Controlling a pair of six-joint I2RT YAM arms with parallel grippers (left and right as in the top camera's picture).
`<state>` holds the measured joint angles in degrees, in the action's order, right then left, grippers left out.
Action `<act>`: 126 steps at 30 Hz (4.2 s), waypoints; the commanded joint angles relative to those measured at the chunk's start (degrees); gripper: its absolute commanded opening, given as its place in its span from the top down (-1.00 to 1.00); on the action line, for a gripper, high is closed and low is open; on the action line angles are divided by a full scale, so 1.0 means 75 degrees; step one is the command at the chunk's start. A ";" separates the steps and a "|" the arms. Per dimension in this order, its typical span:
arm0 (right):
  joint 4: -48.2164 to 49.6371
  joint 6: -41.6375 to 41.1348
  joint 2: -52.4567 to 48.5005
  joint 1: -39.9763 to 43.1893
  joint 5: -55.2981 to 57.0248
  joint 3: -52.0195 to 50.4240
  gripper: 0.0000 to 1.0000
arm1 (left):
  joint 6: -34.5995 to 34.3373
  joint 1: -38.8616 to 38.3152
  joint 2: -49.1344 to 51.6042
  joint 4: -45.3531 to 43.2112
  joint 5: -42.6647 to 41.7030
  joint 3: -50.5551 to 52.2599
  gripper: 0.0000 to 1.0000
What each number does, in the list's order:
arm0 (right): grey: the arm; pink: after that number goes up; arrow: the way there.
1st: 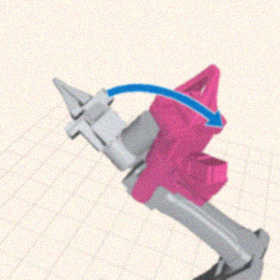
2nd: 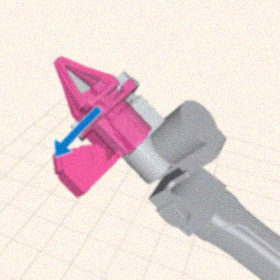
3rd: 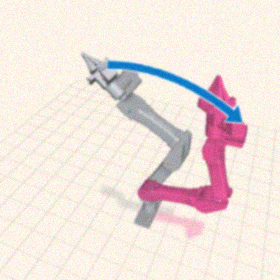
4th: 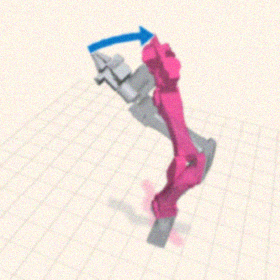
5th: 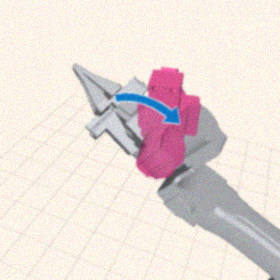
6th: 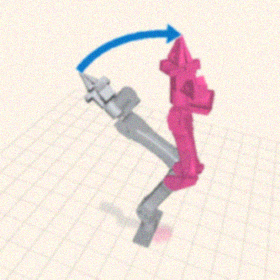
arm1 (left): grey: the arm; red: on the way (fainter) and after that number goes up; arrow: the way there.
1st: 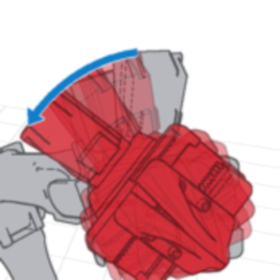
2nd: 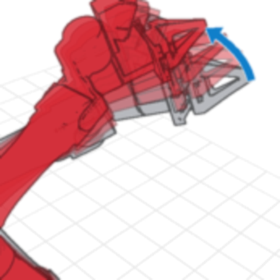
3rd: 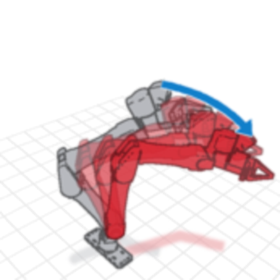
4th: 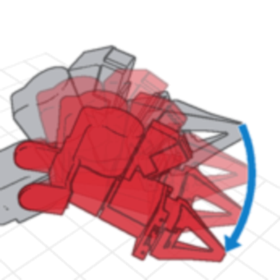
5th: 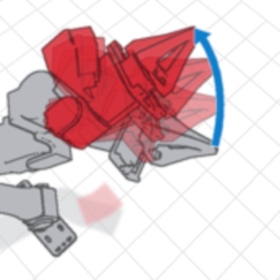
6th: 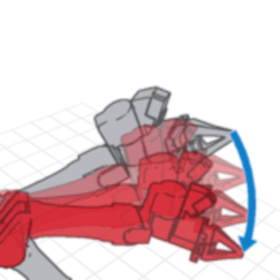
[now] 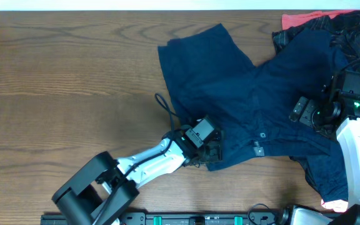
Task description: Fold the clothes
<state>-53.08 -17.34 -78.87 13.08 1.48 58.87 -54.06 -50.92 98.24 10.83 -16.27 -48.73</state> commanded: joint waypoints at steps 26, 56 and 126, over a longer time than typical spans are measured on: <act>-0.0073 0.0154 0.0099 0.0052 -0.0003 0.0050 -0.99 | 0.3066 0.6079 -0.2614 0.2623 0.1247 0.0265 0.88; 0.0020 0.0895 -0.0140 -0.0705 -0.1460 0.0050 -0.95 | 0.1929 0.5960 -0.2617 0.4473 -0.1029 0.0554 -0.96; 0.3191 -0.0833 -0.3987 -0.2518 -0.2655 0.0041 0.98 | -0.0420 0.3803 -0.2326 0.5470 -0.0560 0.0842 -0.40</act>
<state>-29.26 -23.14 -107.24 -5.39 -18.90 59.88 -48.97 -19.40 81.21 52.12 -23.55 -42.81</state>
